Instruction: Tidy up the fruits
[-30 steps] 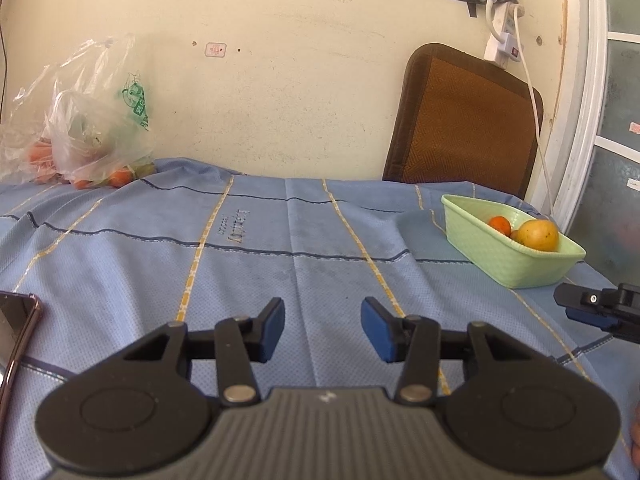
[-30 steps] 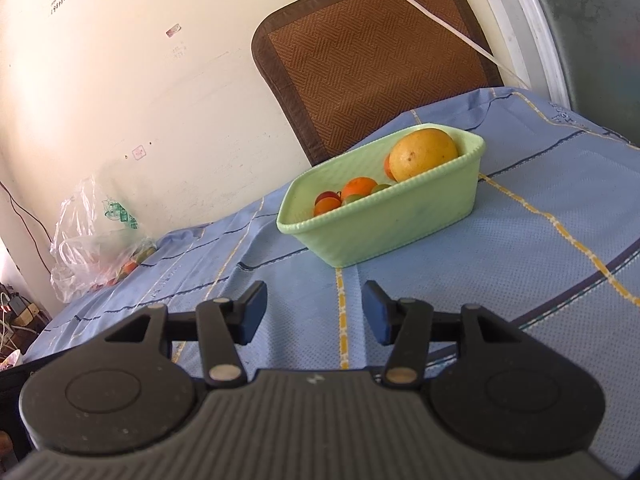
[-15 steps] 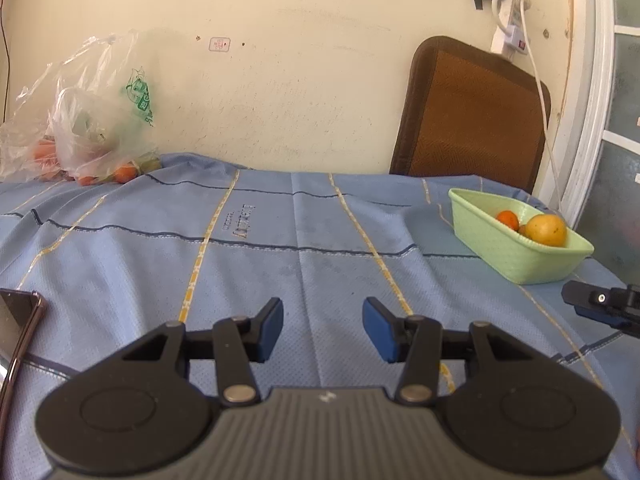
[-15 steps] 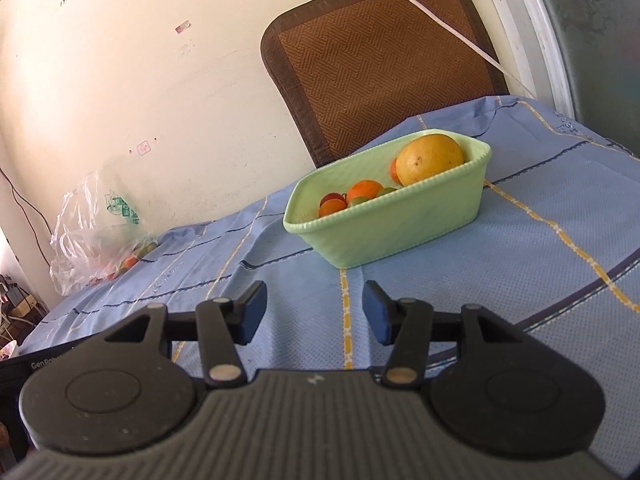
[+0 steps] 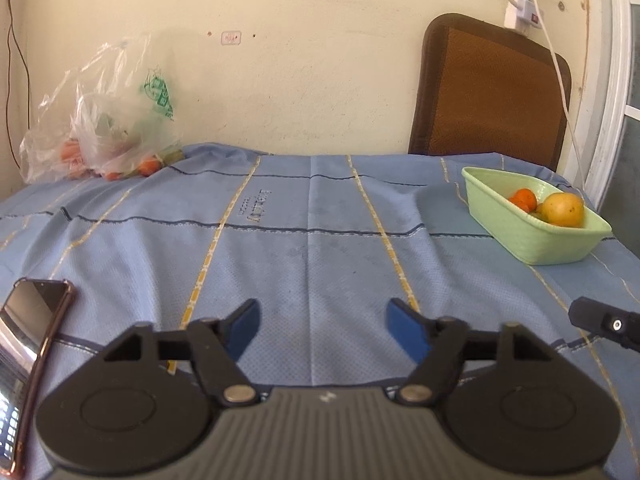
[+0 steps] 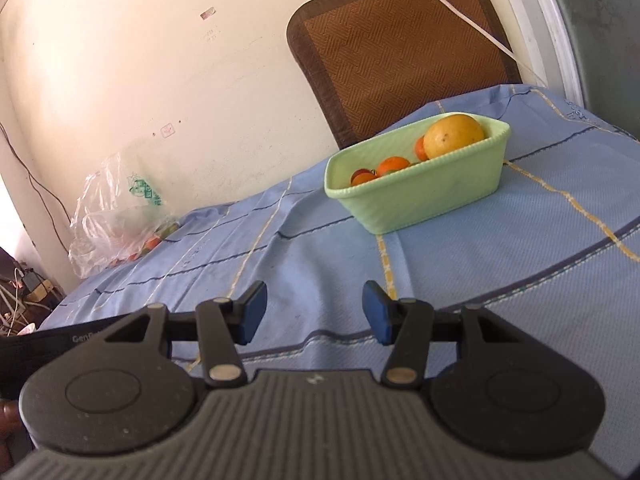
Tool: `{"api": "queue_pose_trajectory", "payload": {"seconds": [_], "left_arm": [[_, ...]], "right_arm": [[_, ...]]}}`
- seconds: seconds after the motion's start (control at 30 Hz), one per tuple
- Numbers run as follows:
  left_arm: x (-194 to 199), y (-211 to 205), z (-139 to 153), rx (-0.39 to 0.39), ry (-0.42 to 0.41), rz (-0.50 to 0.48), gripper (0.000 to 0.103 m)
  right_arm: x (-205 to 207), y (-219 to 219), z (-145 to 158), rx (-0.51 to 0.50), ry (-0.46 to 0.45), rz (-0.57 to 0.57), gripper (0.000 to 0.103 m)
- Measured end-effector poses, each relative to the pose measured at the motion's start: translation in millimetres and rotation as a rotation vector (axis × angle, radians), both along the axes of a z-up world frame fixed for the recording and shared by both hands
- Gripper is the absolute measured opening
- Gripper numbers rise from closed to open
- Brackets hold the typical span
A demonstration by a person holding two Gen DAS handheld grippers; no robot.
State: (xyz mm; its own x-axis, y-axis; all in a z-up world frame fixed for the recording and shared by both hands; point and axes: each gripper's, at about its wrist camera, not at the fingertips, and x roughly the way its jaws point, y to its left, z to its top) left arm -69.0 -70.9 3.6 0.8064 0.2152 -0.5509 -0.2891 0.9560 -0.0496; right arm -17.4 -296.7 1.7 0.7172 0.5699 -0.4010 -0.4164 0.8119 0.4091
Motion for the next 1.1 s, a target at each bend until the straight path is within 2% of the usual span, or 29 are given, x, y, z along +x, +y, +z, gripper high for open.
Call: {"api": "queue_pose_trajectory", "payload": {"seconds": [0.03,0.1,0.23,0.4,0.53,0.6,0.73,0.93,1.1], "left_arm": [[-2,-3,2,0.006,-0.005,-0.005,0.089],[-3,-9,6,0.022,-0.006,-0.016,0.091],[-1,-16,11,0.02,0.01,-0.019,0.103],[-1,-21,17,0.066,0.002,-0.001,0.103],[-2,-22,17,0.055,0.001,-0.001,0.103],[-3,-23,18,0.064,0.0,0.0,0.103],[-3,-26,18,0.093,0.006,0.031,0.103],[0,-24,18,0.085,0.021,0.052,0.103],[3,-26,19,0.143,0.033,0.073,0.103]], "right_arm": [[-2,0,2,-0.002,-0.004,0.002,0.055],[-5,0,8,0.004,-0.011,0.005,0.055],[-6,0,18,0.014,-0.011,0.005,0.055],[-8,1,23,0.028,-0.01,0.001,0.061],[-12,4,21,0.025,0.002,0.002,0.062],[-13,3,22,0.033,-0.001,-0.005,0.068],[-15,1,27,0.042,-0.014,-0.019,0.071],[-16,-4,30,0.039,-0.028,-0.061,0.078],[-12,-7,27,0.053,-0.014,-0.107,0.084]]}}
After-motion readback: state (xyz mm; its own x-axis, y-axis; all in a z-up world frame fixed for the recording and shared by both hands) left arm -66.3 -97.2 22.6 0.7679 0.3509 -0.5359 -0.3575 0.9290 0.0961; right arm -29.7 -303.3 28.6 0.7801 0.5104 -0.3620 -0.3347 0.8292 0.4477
